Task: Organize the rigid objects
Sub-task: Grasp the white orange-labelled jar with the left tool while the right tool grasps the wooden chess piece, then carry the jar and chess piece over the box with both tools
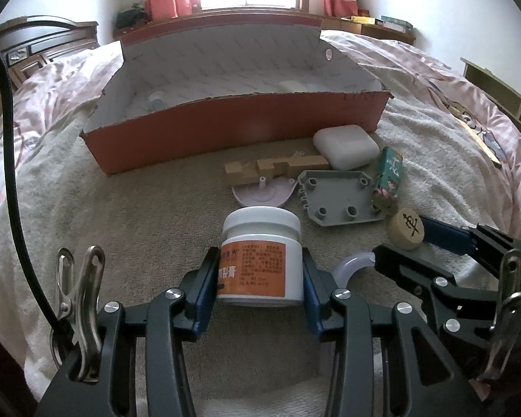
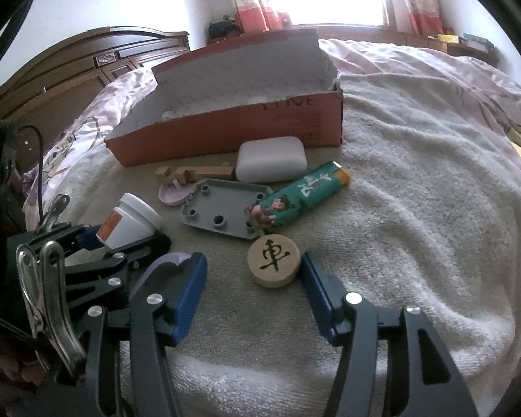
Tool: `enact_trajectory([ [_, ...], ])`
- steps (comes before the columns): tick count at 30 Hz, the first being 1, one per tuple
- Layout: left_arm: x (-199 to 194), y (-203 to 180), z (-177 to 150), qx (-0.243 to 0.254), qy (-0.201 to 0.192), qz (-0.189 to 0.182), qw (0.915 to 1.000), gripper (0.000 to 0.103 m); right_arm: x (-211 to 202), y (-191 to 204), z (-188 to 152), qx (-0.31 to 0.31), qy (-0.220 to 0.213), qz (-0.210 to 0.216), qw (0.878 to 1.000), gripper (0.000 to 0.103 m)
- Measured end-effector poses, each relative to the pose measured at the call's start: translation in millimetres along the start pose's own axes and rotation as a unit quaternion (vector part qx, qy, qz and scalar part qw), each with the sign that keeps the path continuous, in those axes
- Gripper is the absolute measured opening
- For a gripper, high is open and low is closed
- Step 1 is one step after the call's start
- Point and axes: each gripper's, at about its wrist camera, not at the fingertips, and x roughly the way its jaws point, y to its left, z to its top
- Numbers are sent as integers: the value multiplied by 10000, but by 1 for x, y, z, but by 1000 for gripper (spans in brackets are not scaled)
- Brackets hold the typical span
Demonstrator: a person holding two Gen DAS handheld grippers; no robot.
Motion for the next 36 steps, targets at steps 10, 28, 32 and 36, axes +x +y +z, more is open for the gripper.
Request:
enact_trajectory([
  [10, -5, 1, -2, 29, -99, -47, 9999, 41, -2, -3, 1, 130, -18, -328, 9994, 33],
  [28, -25, 5, 11, -58, -295, -240, 9993, 41, -21, -8, 14, 249, -263, -112, 9993, 33],
  [32, -28, 15, 18, -190, -312, -283, 9989, 41, -23, -7, 21, 240, -330, -68, 9991, 33],
  [36, -32, 25, 27, -255, -400, -176, 9987, 41, -25, -5, 30, 225, -381, 7, 9990, 33],
])
